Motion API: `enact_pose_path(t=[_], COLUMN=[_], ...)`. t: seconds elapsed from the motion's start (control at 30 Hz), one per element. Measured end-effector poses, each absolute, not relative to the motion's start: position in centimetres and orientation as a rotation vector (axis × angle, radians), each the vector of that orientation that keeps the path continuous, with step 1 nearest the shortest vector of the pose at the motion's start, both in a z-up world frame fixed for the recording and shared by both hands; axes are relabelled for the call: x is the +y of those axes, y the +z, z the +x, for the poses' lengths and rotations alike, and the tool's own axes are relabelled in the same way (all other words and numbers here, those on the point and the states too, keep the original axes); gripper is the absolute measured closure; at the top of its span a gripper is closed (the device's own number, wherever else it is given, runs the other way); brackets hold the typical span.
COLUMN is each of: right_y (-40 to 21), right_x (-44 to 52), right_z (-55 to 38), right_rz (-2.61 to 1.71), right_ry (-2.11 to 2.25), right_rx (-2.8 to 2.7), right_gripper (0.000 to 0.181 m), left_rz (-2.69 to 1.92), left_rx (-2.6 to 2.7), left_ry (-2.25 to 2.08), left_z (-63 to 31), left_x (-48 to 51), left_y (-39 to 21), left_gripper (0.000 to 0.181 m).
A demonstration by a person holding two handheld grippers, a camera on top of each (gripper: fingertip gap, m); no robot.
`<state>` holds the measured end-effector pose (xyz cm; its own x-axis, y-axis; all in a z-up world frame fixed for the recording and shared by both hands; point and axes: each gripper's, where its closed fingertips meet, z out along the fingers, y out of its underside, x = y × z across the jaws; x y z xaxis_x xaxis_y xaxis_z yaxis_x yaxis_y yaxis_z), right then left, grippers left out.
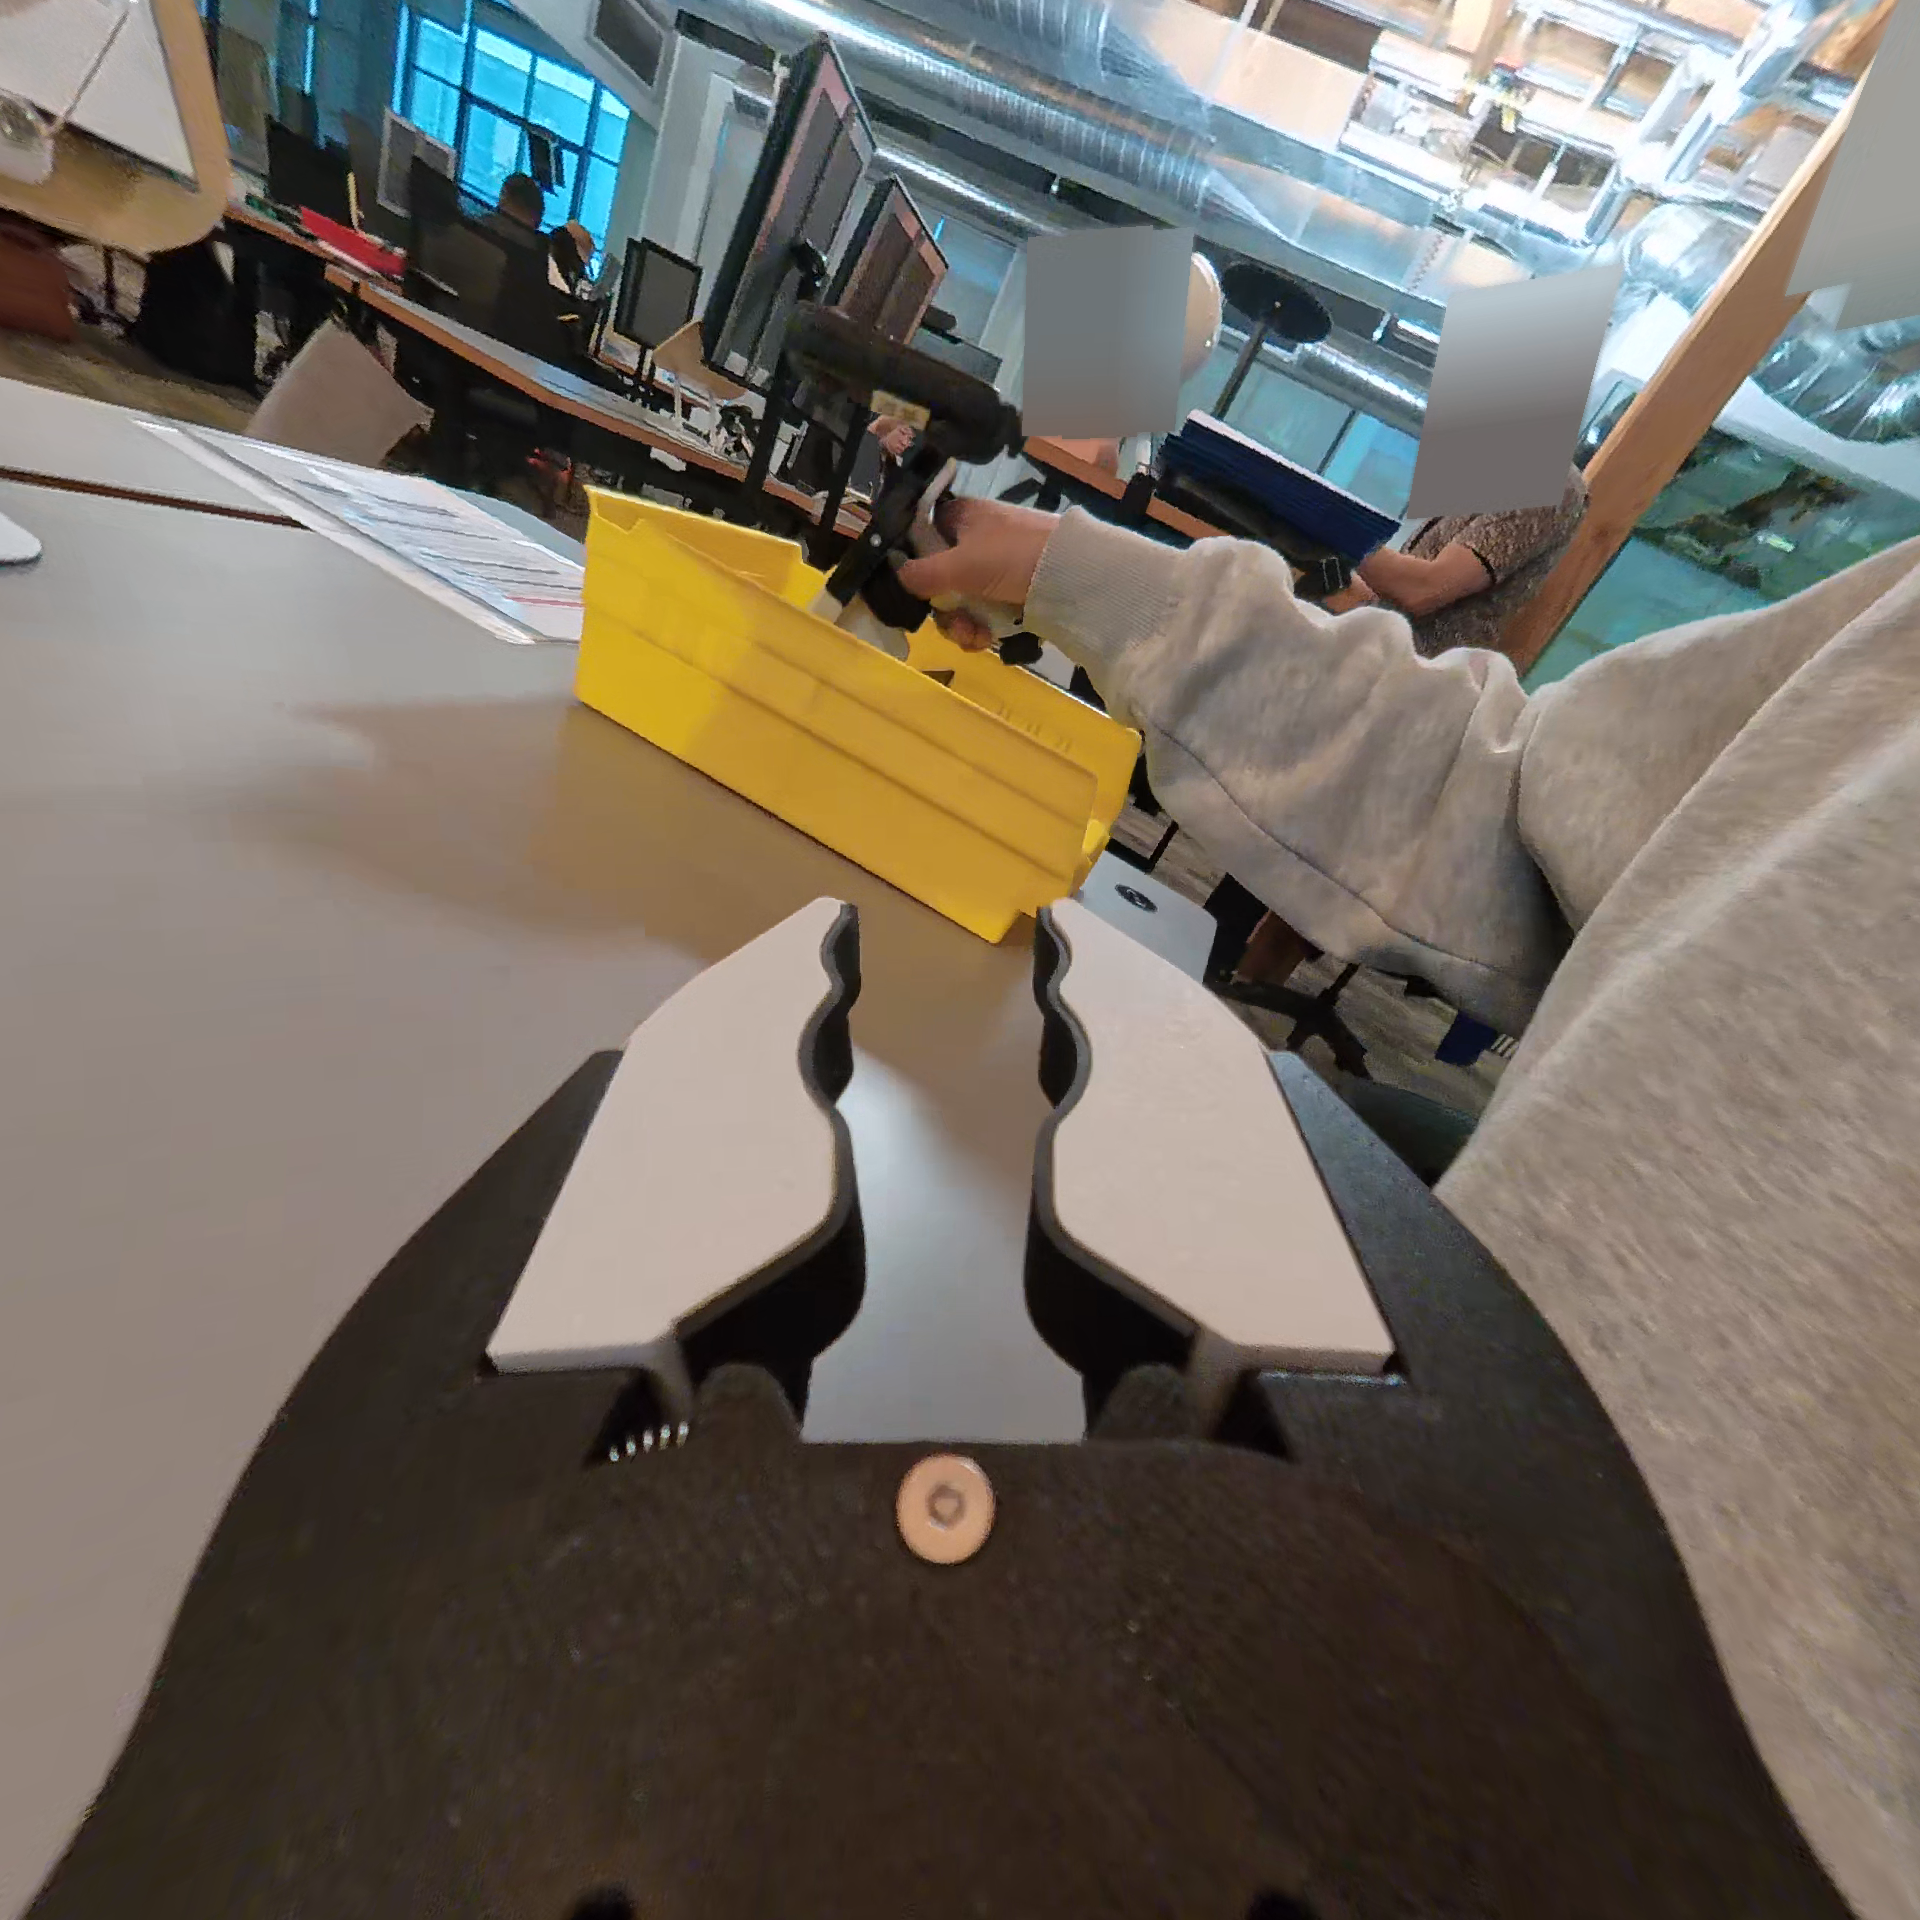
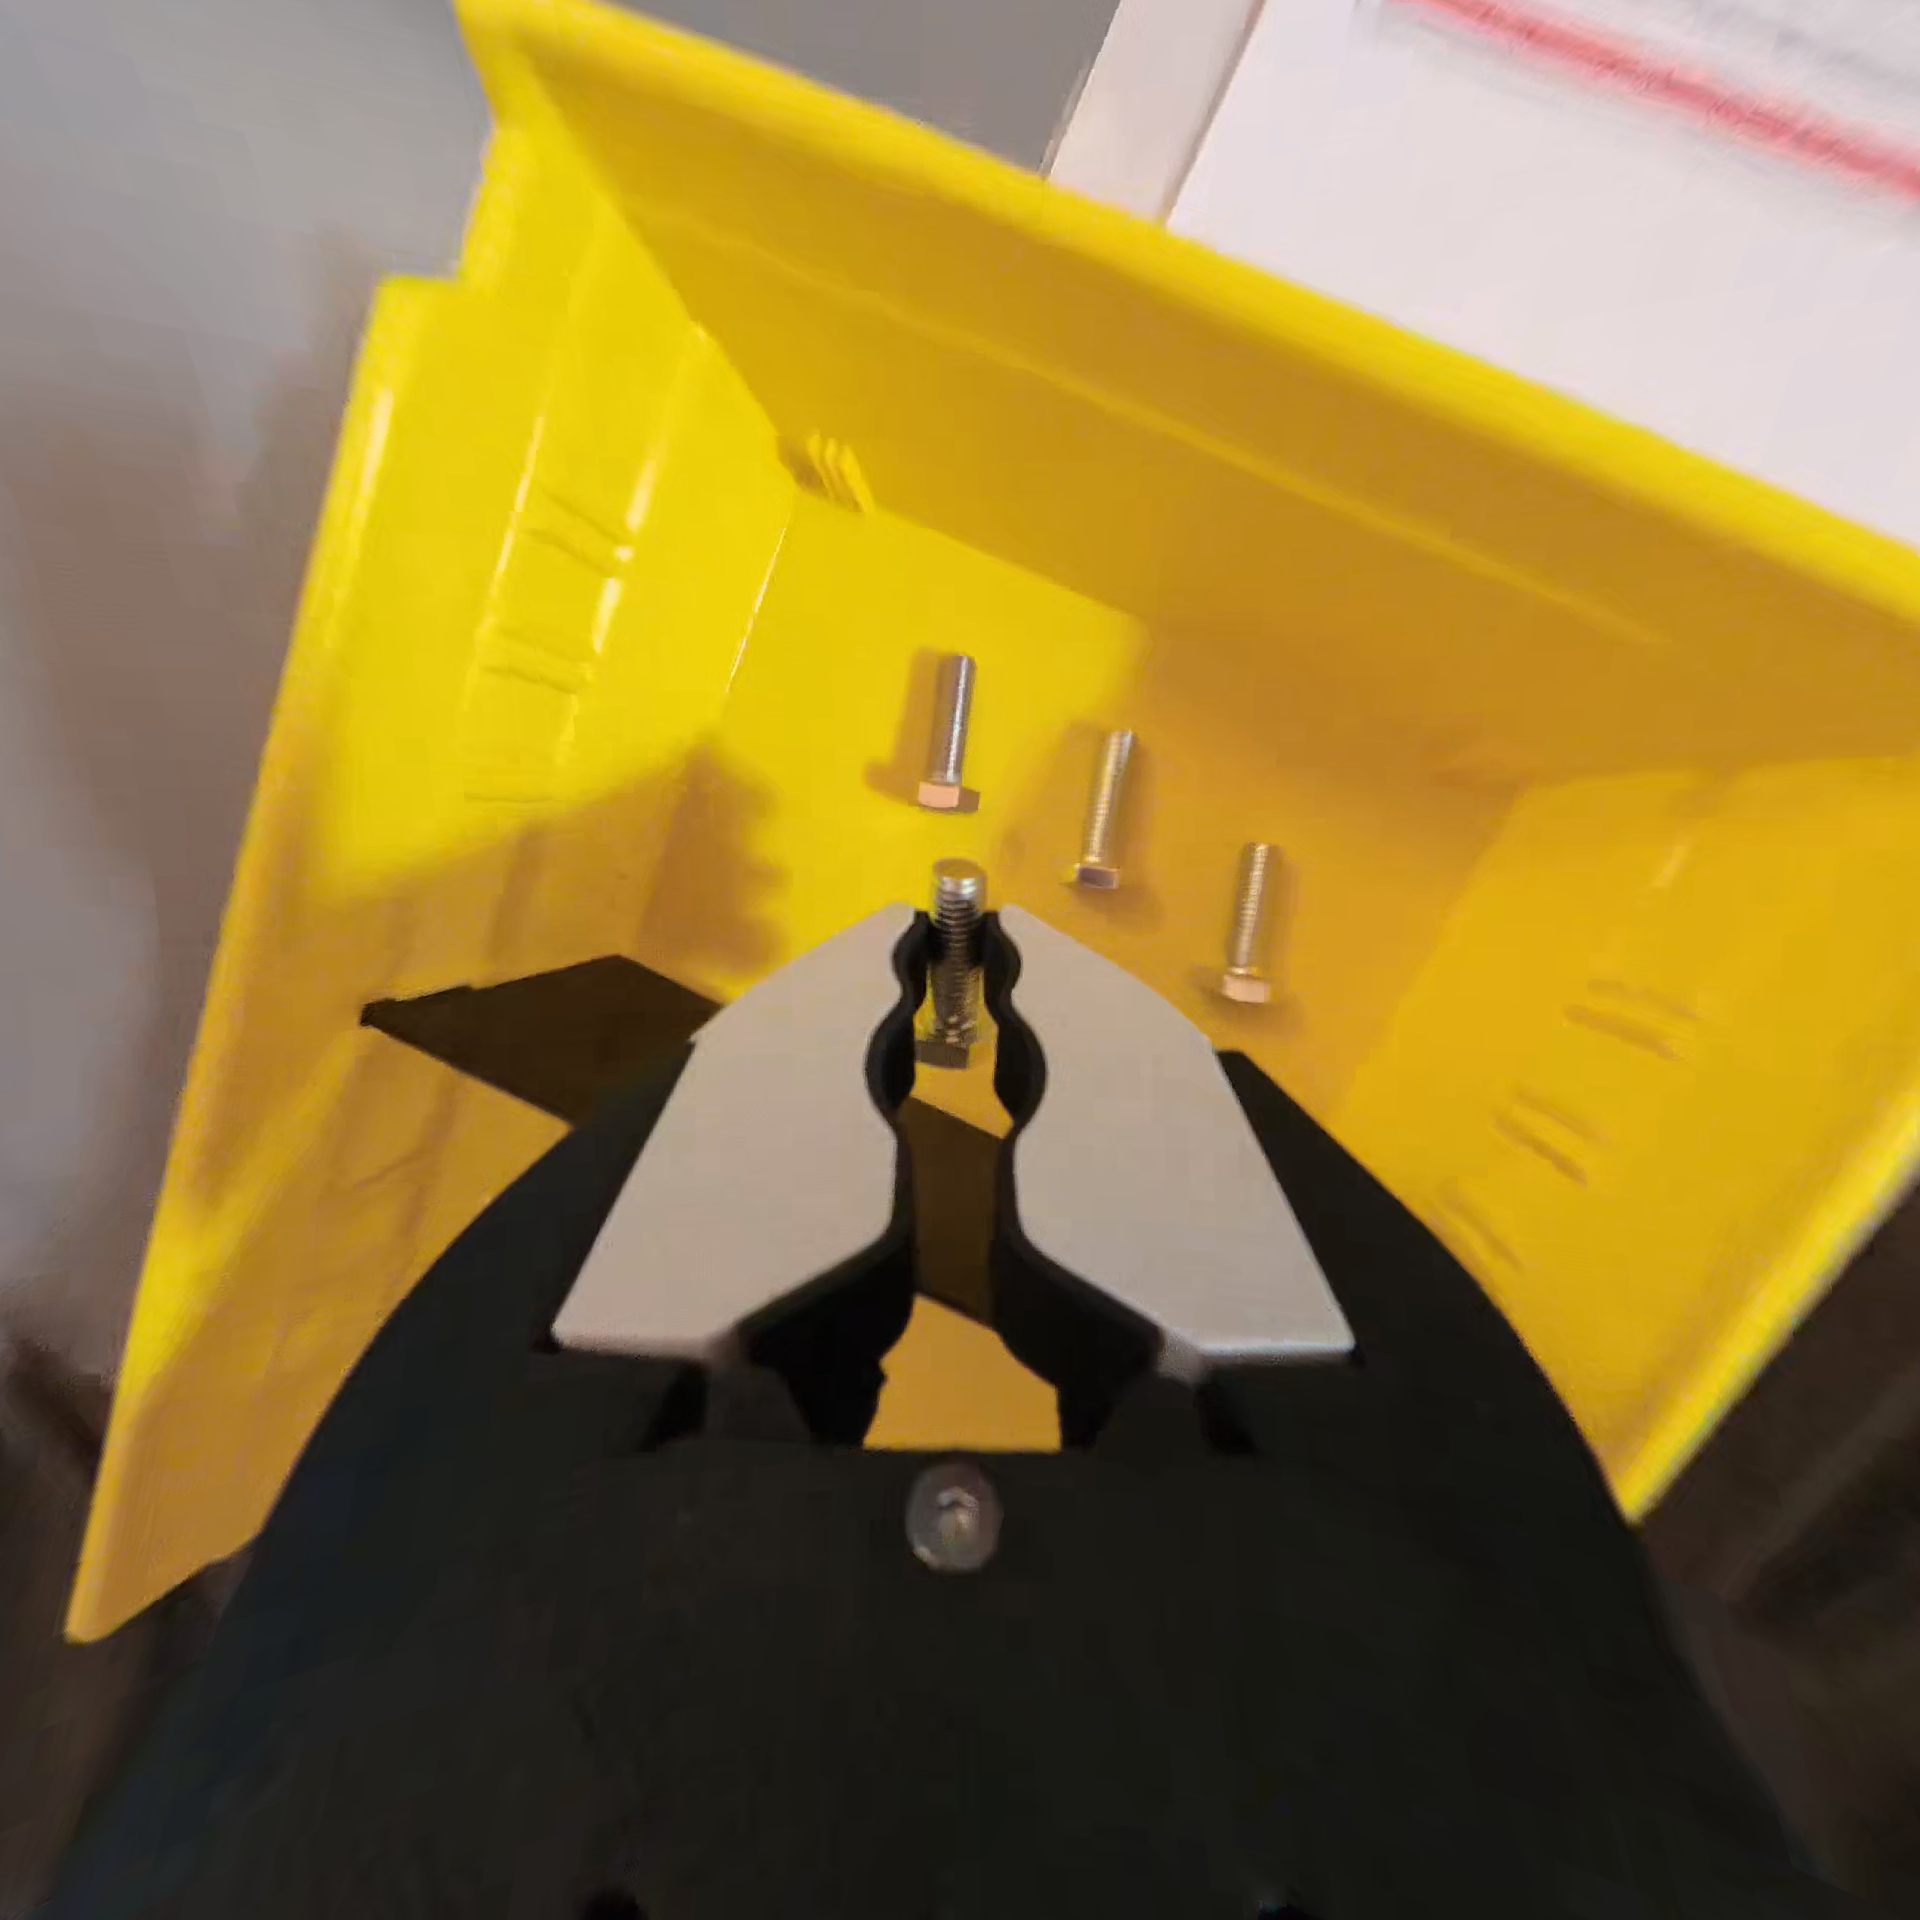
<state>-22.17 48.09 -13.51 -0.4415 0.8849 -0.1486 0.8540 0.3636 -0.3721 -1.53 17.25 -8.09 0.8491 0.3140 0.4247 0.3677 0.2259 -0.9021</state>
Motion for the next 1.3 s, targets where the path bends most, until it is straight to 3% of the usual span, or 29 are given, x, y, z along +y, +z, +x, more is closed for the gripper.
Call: enact_pose_path(t=[0.03, 0.33, 0.53, 0.6, 0.83, 1.03, 1.2, 1.3], right_y=[-14.2, -18.4, -18.9, -18.4, -11.9, -0.3, 3.4, 1.1], right_x=[47.7, 47.6, 47.4, 47.2, 47.3, 47.9, 48.0, 50.1], right_z=[-22.1, -20.7, -21.2, -21.3, -20.9, -17.8, -11.0, -8.0], right_rz=[-1.626, -1.647, -1.702, -1.728, -1.711, -1.255, -1.149, -1.248], right_ry=[0.588, 0.020, -0.043, -0.026, 0.318, 0.585, 0.700, 0.772], right_rx=[-2.589, -2.886, -2.893, -2.875, -2.641, -2.100, -1.791, -1.599], right_gripper=[0.171, 0.171, 0.170, 0.161, 0.158, 0.152, 0.133, 0.106], left_rz=[-1.360, -1.248, -1.286, -1.293, -1.278, -1.299, -1.324, -1.349], left_rx=[-0.619, -0.705, -0.671, -0.661, -0.667, -0.652, -0.629, -0.619], left_ry=[-0.068, -0.286, -0.228, -0.219, -0.228, -0.214, -0.193, -0.169], left_z=[-1.7, -2.0, -1.8, -1.6, -1.2, -0.5, 0.1, 0.3], left_x=[17.3, 17.3, 17.0, 17.0, 17.0, 17.5, 17.9, 18.1], left_y=[-8.2, -7.7, -7.0, -6.9, -6.6, -6.7, -6.8, -7.0], left_gripper=[0.149, 0.148, 0.148, 0.148, 0.148, 0.149, 0.149, 0.150])
